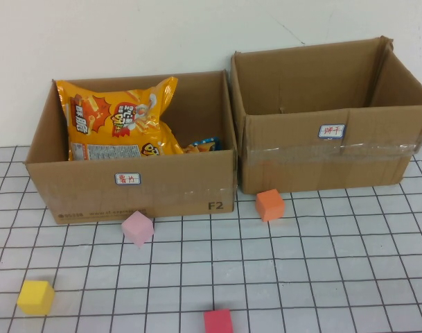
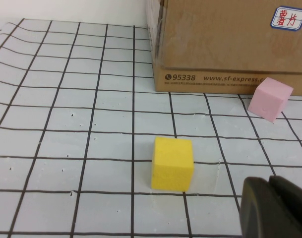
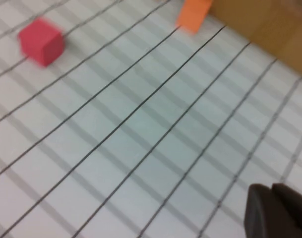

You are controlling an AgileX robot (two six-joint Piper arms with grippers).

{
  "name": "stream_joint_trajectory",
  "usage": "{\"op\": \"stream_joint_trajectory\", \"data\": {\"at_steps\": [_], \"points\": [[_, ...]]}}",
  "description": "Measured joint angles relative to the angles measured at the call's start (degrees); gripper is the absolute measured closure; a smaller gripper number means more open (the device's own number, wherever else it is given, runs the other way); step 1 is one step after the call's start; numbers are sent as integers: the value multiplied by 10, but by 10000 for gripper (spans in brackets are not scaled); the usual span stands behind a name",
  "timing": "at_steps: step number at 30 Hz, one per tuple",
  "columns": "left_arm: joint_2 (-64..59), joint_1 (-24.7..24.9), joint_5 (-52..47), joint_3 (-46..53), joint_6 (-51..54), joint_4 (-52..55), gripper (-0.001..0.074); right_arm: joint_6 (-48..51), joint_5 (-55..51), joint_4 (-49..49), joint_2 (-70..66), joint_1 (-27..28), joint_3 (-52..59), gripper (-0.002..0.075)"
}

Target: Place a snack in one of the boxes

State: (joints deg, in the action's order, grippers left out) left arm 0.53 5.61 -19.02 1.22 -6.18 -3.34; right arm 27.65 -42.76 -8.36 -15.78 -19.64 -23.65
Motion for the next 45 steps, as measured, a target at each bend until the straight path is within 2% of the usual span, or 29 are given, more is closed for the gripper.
{"op": "stream_joint_trajectory", "data": {"at_steps": [4, 12, 17, 29, 36, 42, 45], "points": [[0, 0, -1, 0, 0, 0, 736, 0, 14, 15, 60, 45, 8, 725], [0, 0, -1, 0, 0, 0, 736, -44, 225, 2, 144, 144, 148, 725], [0, 0, -1, 0, 0, 0, 736, -62, 245, -1, 163, 188, 228, 725], [0, 0, -2, 0, 0, 0, 736, -128, 223, 8, 164, 196, 250, 725], [0, 0, -2, 0, 0, 0, 736, -248, 222, 95, 164, 196, 250, 725], [0, 0, -2, 0, 0, 0, 736, -300, 221, 126, 164, 148, 250, 725], [0, 0, -2, 0, 0, 0, 736, -305, 220, 128, 165, 144, 250, 725]]}}
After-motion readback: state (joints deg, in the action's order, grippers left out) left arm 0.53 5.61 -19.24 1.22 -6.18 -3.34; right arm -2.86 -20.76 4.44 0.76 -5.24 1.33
